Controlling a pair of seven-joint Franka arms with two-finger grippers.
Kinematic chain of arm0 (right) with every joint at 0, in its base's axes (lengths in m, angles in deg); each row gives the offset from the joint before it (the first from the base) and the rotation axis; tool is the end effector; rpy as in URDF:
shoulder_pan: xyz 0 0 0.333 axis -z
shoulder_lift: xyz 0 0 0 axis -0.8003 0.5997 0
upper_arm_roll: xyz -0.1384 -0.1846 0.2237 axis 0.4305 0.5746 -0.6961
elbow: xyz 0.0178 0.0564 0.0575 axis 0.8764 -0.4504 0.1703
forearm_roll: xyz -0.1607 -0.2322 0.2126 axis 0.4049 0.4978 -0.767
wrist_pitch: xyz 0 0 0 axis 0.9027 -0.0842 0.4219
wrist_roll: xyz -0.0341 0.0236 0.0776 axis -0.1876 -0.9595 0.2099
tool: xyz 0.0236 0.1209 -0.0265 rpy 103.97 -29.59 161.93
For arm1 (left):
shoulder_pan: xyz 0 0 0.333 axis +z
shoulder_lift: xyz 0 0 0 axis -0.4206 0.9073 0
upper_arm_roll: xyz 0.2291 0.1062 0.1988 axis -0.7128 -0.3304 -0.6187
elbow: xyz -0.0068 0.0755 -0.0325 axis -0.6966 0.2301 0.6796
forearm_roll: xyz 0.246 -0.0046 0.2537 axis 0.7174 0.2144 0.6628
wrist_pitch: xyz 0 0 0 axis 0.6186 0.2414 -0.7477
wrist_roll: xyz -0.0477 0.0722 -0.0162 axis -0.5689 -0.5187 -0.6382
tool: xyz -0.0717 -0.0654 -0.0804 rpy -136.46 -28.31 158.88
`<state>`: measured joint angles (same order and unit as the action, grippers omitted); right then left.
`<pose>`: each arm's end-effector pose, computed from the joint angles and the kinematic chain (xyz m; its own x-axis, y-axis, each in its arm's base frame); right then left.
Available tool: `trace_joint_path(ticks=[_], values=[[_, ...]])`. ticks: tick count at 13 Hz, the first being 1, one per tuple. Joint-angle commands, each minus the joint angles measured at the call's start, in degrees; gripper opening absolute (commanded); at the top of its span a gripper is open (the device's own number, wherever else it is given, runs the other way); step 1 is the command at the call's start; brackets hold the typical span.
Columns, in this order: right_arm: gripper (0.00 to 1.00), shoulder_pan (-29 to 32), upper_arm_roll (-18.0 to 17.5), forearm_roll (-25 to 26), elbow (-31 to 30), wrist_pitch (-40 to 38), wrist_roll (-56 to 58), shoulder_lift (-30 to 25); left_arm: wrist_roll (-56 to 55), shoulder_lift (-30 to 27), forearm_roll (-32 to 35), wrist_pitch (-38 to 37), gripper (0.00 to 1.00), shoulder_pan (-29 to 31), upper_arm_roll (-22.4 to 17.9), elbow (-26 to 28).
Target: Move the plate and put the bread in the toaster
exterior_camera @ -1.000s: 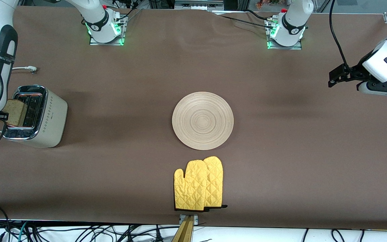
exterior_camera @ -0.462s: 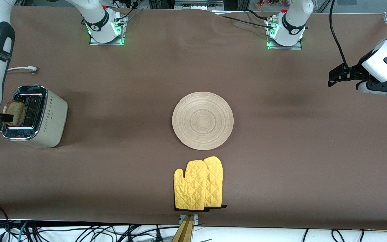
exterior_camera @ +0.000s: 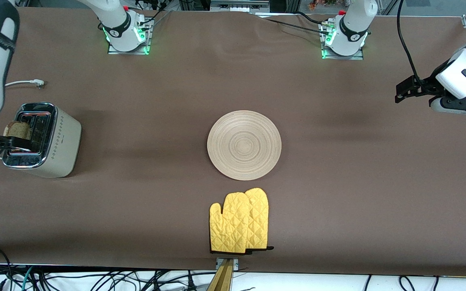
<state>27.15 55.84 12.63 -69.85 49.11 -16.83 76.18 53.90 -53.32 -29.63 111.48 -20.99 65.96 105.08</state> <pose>0.6335 -0.0541 0.4702 0.9911 0.0435 -0.1256 0.0545 -0.9948 0.0859 0.5020 -0.0235 0.5674 0.9943 -0.0732 -0.0774 -0.0711 -0.9970 0.0294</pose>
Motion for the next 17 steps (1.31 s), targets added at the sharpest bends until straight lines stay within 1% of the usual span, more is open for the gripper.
trace_joint_path(ticks=[1,3,4,6,9,10,12,13,15,17], values=[[1.0,-4.0,0.2,-0.9,0.5,-0.9,0.7,-0.8,-0.3,0.9,-0.1,-1.4,1.0,0.2,0.2,-1.9],[1.0,-6.4,0.2,-1.0,0.5,-2.2,0.7,-2.4,-0.2,0.9,-0.1,-1.5,1.0,0.3,0.2,-1.8],[1.0,-6.5,-0.6,-1.0,0.5,-4.1,0.5,-2.5,-0.3,0.9,-0.1,-1.8,1.0,0.3,0.2,-1.8],[1.0,-4.5,-6.1,0.2,0.3,-4.5,-0.1,-4.9,-0.3,0.9,-0.1,-2.0,1.0,0.3,0.2,-1.8],[1.0,3.9,-16.7,0.7,-1.1,-4.7,0.0,-8.4,-0.3,0.9,-0.1,-2.1,1.0,0.3,0.2,-1.8],[1.0,6.4,-20.2,2.9,-1.2,-4.6,0.0,-8.9,-0.3,0.9,-0.1,-2.2,1.0,0.3,0.2,-1.8],[1.0,12.1,-29.3,10.8,-1.4,-3.1,-0.3,-12.1,-0.3,0.9,-0.1,-2.1,1.0,0.3,0.2,-1.8],[1.0,14.9,-32.9,12.8,-2.7,-1.3,-0.3,-13.7,-0.3,0.9,-0.1,-2.1,1.0,0.2,0.2,-1.8],[1.0,18.9,-36.4,13.2,-6.3,1.4,-0.1,-17.1,-0.4,0.9,-0.1,-2.1,1.0,0.3,0.2,-1.8],[1.0,22.6,-38.1,12.8,-9.1,1.9,0.3,-19.7,-0.8,1.0,-0.1,-1.3,1.0,0.4,-0.1,-1.8]])
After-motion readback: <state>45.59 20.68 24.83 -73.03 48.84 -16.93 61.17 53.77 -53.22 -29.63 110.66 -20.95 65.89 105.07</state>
